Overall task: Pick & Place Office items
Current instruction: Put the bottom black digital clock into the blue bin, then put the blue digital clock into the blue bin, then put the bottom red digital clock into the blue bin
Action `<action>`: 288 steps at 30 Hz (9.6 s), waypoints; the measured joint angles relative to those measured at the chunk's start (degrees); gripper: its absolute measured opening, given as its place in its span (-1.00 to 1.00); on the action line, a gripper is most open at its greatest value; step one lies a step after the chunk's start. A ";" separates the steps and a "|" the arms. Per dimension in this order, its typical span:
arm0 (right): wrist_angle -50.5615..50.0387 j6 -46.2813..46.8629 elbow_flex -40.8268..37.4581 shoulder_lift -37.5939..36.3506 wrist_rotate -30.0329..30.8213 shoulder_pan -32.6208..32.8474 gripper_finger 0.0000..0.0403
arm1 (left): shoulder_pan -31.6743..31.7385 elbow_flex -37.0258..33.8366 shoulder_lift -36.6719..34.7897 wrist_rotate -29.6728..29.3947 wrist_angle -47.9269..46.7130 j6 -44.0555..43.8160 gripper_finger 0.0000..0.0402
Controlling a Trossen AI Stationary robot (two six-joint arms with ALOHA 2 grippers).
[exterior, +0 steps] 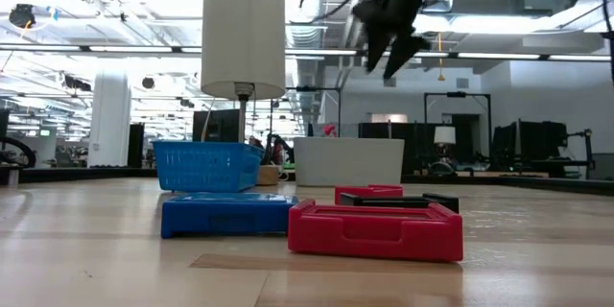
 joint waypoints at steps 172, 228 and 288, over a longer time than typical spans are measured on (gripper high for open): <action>-16.38 44.40 -0.02 -13.70 28.78 55.95 -0.33 | 26.06 -3.49 36.92 34.77 37.42 34.34 -0.05; -16.36 44.99 0.00 -16.56 34.44 69.90 -0.33 | 6.90 7.87 67.18 14.60 45.85 1.18 -0.13; -16.80 50.74 0.00 -15.25 40.07 59.66 -0.33 | 34.30 -24.38 20.57 26.25 56.44 18.48 -0.01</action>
